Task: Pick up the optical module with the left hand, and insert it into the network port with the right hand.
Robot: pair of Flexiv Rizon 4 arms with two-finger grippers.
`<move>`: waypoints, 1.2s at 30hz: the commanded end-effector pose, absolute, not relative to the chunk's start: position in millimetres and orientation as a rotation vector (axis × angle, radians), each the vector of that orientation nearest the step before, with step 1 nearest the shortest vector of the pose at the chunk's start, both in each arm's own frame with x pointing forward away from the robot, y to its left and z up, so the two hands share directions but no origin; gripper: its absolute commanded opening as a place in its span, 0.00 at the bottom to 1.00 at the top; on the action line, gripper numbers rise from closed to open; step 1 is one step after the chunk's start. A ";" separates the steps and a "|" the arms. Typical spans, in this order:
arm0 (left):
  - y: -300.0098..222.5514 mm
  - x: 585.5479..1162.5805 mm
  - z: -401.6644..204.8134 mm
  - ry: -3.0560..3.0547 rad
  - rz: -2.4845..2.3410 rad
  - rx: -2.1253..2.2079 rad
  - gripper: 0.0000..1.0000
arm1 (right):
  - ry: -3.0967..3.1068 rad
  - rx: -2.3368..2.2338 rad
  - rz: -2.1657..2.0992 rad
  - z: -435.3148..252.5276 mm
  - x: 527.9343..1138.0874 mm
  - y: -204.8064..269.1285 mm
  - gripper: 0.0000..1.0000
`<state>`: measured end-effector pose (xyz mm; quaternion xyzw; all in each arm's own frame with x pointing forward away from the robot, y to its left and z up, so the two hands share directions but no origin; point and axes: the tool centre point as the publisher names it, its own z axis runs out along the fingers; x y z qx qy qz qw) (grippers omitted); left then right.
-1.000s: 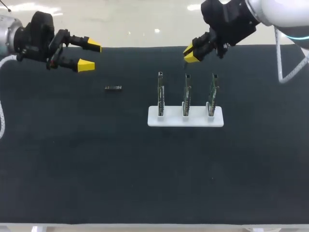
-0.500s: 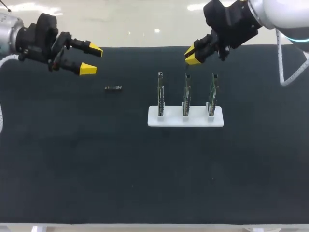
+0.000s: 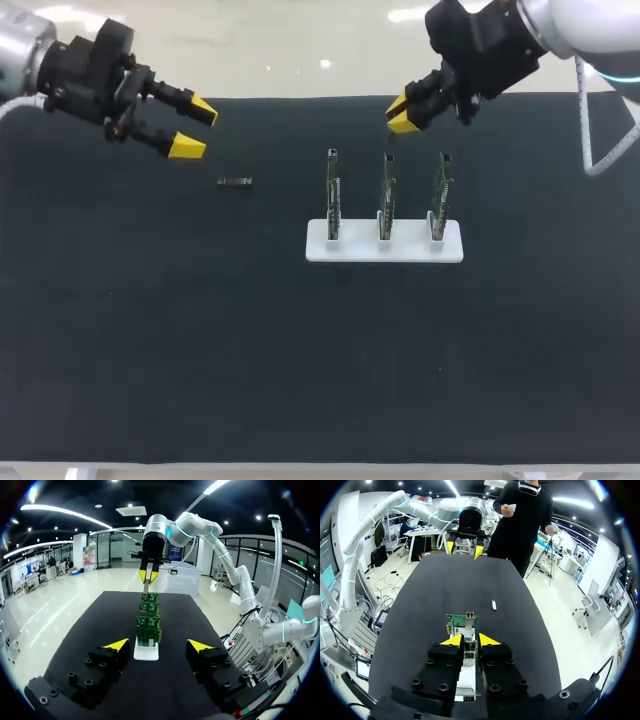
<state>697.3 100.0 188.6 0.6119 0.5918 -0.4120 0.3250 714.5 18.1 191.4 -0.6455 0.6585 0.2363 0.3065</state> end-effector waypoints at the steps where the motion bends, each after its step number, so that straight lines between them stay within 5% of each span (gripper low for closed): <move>1: 99.6 703.8 191.5 1.564 -1.082 1.631 1.00 | 1.746 -1.710 0.626 191.2 715.6 17.8 0.00; 36: 99.6 703.8 191.5 1.564 -1.082 1.631 1.00 | 1.819 -1.714 0.700 175.8 718.9 19.5 0.00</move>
